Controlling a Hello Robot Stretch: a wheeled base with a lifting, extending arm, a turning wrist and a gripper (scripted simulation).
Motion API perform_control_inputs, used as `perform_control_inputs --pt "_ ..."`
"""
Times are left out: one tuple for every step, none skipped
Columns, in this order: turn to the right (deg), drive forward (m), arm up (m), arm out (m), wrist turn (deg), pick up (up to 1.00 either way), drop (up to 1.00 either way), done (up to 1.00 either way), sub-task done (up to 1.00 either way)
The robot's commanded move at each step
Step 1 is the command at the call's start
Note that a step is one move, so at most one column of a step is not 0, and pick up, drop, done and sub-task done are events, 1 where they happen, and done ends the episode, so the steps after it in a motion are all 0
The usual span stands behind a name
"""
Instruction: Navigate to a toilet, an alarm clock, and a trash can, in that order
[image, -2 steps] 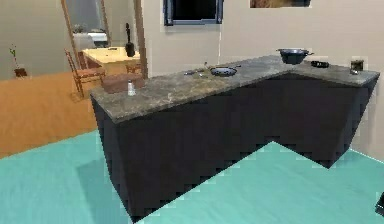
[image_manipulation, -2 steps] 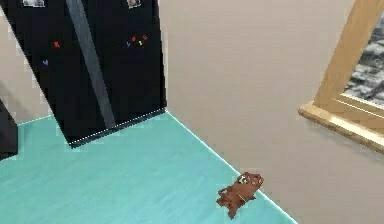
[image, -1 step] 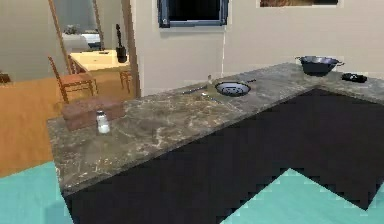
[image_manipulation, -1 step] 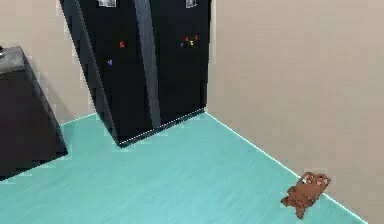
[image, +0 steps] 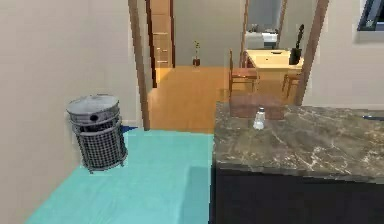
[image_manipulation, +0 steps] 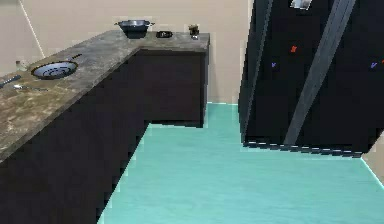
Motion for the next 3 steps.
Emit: perform_control_inputs --pt "-30.0 0.0 0.0 0.0 0.0 0.0 0.0 0.0 0.0" --pt "0.0 0.45 0.0 0.0 0.0 0.0 0.0 0.0 0.0" --pt "21.0 0.0 0.0 0.0 0.0 0.0 0.0 0.0 0.0"
